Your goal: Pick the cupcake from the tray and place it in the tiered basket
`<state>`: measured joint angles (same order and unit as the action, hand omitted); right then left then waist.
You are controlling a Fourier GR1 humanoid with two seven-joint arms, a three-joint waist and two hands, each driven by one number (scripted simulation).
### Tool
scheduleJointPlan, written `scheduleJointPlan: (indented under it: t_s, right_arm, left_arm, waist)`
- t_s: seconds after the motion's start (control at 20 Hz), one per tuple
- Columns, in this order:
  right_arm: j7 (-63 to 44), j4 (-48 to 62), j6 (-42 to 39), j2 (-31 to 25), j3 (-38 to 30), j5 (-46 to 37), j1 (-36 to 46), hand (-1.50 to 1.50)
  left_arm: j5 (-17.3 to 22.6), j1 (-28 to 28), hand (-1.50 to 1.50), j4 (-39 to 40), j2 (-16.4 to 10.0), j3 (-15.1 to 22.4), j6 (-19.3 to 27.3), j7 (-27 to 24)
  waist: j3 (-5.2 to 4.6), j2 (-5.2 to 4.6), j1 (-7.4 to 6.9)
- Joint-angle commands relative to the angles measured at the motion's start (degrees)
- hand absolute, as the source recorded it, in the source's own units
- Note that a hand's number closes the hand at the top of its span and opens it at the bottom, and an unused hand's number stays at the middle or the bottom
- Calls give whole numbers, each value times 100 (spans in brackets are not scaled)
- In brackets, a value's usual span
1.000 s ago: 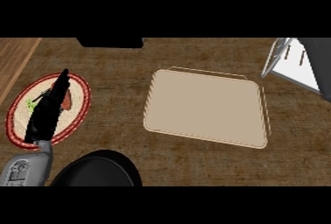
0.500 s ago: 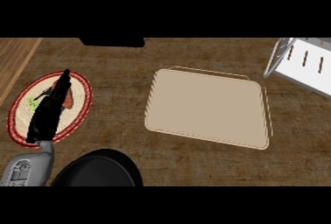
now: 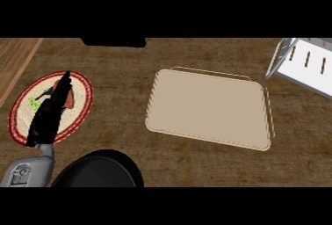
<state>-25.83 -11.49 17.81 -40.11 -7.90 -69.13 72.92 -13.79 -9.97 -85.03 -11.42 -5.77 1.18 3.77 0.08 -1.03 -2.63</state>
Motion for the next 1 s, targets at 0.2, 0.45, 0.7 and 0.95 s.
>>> scheduleJointPlan:
  t_s: [0.2,0.45,0.7,0.95]
  right_arm:
    - [959,284,-204,-346,-625,636,-252,150]
    - [602,449,-41,-74,-1388,1416,-609,-150]
    - [1042,258,188,-139,-1537,1597,-854,-150]
    - [1455,-135,700,-97,-1843,1969,-976,-150]
  left_arm:
    - [92,-171,0,30,-107,-64,-165,111]
    - [124,-178,0,145,-144,-150,-160,-19]
    - [25,140,0,-81,24,22,-88,-49]
    - [118,164,0,-255,-57,-68,-173,99]
  waist:
    - [5,-25,-16]
    - [7,-17,37]
    - [11,-28,-56]
    - [5,29,23]
